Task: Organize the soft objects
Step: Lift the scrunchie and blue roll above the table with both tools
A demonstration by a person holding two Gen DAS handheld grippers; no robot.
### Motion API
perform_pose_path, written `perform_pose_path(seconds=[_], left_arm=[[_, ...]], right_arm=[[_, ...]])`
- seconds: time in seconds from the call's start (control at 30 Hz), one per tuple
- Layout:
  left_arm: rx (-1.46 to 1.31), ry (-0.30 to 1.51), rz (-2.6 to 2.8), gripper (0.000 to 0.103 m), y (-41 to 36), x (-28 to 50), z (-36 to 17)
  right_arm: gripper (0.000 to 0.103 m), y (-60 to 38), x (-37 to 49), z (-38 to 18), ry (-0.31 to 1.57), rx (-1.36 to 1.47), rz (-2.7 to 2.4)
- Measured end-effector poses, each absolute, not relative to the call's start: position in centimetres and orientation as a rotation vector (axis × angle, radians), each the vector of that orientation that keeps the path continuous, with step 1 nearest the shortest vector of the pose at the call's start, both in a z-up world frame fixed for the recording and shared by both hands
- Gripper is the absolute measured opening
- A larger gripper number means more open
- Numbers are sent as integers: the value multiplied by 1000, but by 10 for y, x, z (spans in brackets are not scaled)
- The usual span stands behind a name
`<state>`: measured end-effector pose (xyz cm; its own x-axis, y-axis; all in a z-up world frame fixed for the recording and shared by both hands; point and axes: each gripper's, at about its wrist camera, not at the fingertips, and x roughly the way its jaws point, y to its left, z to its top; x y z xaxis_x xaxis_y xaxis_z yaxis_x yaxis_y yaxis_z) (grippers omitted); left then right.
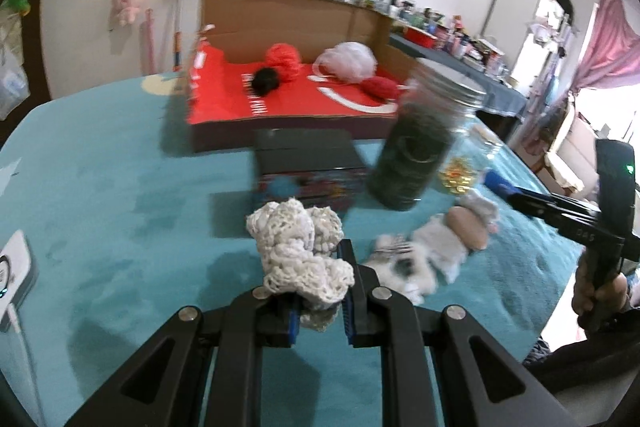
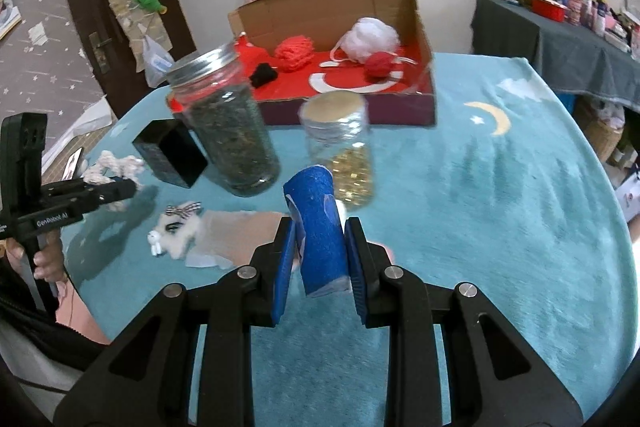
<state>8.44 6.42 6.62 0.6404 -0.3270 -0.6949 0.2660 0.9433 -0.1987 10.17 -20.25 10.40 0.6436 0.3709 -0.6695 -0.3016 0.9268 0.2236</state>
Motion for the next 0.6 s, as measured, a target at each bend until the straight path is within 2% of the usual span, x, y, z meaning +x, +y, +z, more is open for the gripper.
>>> perform_pose_path(seconds=[0.6], left_arm=[[9, 833, -311, 17, 118, 136, 56]], right_arm=[[24, -250, 142, 98, 808, 90, 344]])
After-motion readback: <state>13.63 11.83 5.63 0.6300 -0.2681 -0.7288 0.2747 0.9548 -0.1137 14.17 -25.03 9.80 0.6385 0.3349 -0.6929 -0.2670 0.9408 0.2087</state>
